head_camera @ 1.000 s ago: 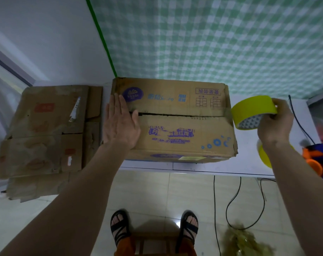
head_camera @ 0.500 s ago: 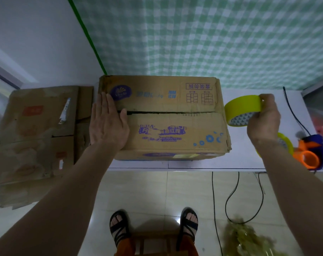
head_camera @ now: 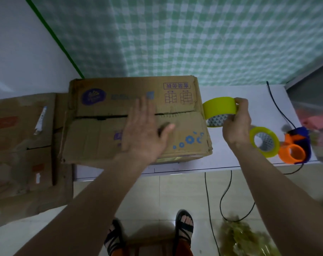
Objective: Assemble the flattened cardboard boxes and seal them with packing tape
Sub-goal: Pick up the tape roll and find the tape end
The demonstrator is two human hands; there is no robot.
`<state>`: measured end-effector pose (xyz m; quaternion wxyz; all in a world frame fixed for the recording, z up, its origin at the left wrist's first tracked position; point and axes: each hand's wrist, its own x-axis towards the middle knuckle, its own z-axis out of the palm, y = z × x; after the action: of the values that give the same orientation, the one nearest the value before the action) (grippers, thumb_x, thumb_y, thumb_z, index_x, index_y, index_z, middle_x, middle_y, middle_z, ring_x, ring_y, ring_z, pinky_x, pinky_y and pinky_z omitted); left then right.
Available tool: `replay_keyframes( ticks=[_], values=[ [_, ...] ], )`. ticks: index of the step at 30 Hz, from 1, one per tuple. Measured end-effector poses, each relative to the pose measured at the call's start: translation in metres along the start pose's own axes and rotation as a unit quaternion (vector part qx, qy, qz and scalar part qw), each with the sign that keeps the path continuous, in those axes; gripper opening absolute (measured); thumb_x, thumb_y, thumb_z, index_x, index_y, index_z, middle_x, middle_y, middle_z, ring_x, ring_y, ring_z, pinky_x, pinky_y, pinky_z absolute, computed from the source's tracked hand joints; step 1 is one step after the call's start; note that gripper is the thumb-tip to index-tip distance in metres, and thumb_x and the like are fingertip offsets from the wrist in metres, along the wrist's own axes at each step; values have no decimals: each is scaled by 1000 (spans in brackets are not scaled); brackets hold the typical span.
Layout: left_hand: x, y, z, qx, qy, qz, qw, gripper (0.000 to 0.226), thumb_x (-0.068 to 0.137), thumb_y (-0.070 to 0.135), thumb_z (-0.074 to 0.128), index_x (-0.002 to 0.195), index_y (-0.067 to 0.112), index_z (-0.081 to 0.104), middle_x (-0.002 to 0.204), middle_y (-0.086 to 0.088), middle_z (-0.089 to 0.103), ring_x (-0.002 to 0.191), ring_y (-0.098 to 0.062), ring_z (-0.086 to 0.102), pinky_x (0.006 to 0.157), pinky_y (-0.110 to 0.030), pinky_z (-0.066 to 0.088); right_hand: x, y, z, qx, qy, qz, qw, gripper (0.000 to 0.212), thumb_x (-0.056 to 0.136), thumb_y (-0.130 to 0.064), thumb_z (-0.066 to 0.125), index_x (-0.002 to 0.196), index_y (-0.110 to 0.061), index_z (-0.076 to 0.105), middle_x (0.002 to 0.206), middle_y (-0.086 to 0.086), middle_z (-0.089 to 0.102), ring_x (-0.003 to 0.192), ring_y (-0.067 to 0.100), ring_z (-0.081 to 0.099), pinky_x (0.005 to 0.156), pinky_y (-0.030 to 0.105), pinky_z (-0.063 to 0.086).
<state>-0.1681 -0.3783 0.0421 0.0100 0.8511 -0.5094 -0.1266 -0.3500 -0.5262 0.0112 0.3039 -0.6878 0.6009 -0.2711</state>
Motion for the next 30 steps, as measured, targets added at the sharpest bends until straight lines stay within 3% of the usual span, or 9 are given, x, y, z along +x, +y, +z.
replay_keyframes(
  ticks=[7,12,17,19,22,27,30],
  values=[
    [32,82,13,5,-23,138,990,88,92,68,11,151,8,-14,159,-6,-22,146,-18,-22,120,-36,-9,5,12,0,23,-27,-30,999,47,84,10,35,128,-9,38,115,16,52,99,30,51,77,34,41],
    [54,87,19,-2,-10,160,987,87,94,63,27,152,13,-14,160,-1,-22,146,-15,-23,120,-36,-9,10,27,-1,70,-33,-67,995,52,86,10,38,135,-6,40,132,14,48,120,26,48,100,44,42],
    [53,85,24,-7,11,168,986,85,92,52,34,152,15,-14,160,1,-21,146,-13,-22,120,-38,-9,14,37,-5,91,-91,-78,989,51,85,-8,40,135,-14,35,131,9,41,116,29,50,91,53,49],
    [53,87,22,2,10,170,985,85,93,51,35,153,15,-13,160,1,-21,146,-14,-22,120,-39,-10,16,43,-6,73,-93,-78,990,55,82,2,42,135,-11,33,129,14,39,112,30,49,93,50,47],
    [52,87,19,19,10,175,984,84,93,50,35,153,16,-13,160,1,-21,146,-15,-21,120,-41,-10,14,53,-9,-4,-80,-74,994,62,78,16,40,137,-4,32,131,18,34,112,30,44,92,34,39],
    [52,85,21,15,10,169,985,83,93,49,33,153,16,-13,160,2,-20,147,-17,-20,120,-43,-8,10,49,0,17,-87,-45,995,61,79,15,42,136,-5,34,128,17,35,104,18,40,84,20,30],
    [48,82,23,19,20,189,982,81,85,51,17,153,18,-10,160,4,-19,147,-20,-19,120,-46,-7,3,51,2,39,-97,-21,994,59,79,16,43,134,-7,37,126,15,37,100,14,37,81,16,29]
  ],
)
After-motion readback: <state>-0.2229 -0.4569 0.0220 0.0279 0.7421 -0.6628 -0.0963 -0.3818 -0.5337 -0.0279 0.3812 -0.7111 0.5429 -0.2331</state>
